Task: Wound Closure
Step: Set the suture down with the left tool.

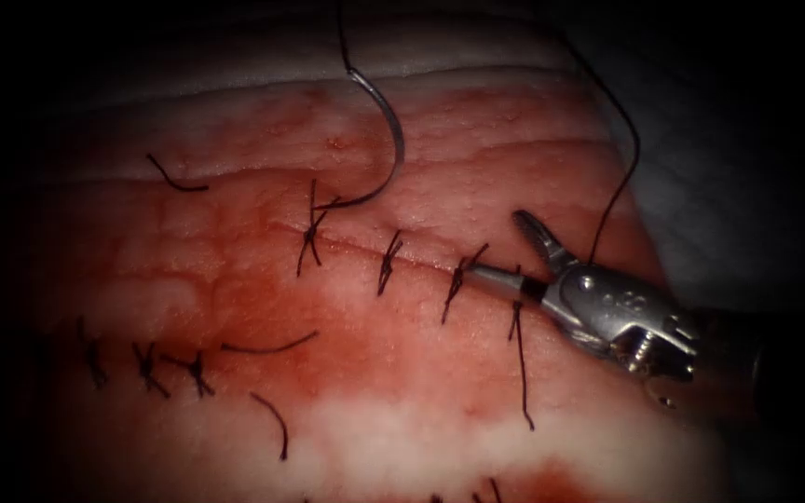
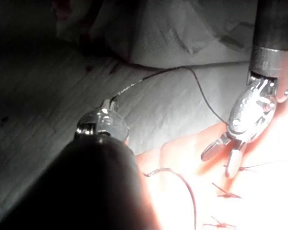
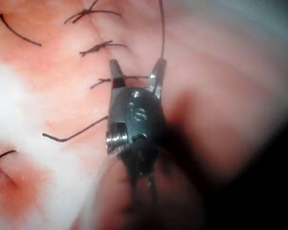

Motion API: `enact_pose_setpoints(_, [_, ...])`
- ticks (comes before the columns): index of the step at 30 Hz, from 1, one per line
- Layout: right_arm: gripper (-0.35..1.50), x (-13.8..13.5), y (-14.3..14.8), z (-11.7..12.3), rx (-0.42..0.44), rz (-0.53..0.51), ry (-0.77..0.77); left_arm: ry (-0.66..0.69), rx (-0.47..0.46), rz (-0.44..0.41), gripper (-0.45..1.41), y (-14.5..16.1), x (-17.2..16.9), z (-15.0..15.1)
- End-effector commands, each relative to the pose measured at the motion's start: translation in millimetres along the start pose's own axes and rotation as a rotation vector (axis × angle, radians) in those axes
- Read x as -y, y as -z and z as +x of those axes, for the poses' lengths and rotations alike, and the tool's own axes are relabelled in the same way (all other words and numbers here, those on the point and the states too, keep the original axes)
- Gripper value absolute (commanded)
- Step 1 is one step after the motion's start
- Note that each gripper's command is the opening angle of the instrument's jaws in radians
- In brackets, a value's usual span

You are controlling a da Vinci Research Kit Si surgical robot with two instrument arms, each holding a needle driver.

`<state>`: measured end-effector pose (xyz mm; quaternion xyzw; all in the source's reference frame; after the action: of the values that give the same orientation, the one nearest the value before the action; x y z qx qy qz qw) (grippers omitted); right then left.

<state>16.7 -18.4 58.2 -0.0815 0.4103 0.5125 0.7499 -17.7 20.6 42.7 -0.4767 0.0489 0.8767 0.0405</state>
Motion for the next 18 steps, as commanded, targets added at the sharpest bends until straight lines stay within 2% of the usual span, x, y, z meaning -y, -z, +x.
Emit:
enact_pose_setpoints(1, [1.16, -0.8, 1.0, 0.2, -0.009, -0.008, 0.006, -0.001, 0.001, 0.009, -0.45, -1.1, 1.4, -0.7])
enact_pose_setpoints(8, [1.11, -2.9, 5.4, -0.4, 0.005, -0.056, 0.044, -0.066, 0.028, 0.047, -0.45, -5.8, 3.5, -4.2])
enact_pose_setpoints(13, [1.13, -2.7, 6.6, -1.3, 0.024, -0.066, 0.054, -0.112, 0.070, 0.069, -0.45, -8.6, 4.2, -7.4])
enact_pose_setpoints(16, [1.15, -2.3, 6.9, -1.8, 0.037, -0.066, 0.059, -0.134, 0.097, 0.058, -0.45, -10.1, 4.3, -10.2])
enact_pose_setpoints(17, [1.18, -1.9, 6.9, -2.0, 0.035, -0.068, 0.060, -0.140, 0.126, 0.061, -0.45, -11.0, 4.5, -12.6])
enact_pose_setpoints(18, [1.18, -1.8, 6.9, -2.0, 0.034, -0.069, 0.060, -0.142, 0.140, 0.062, -0.45, -11.3, 4.7, -13.6])
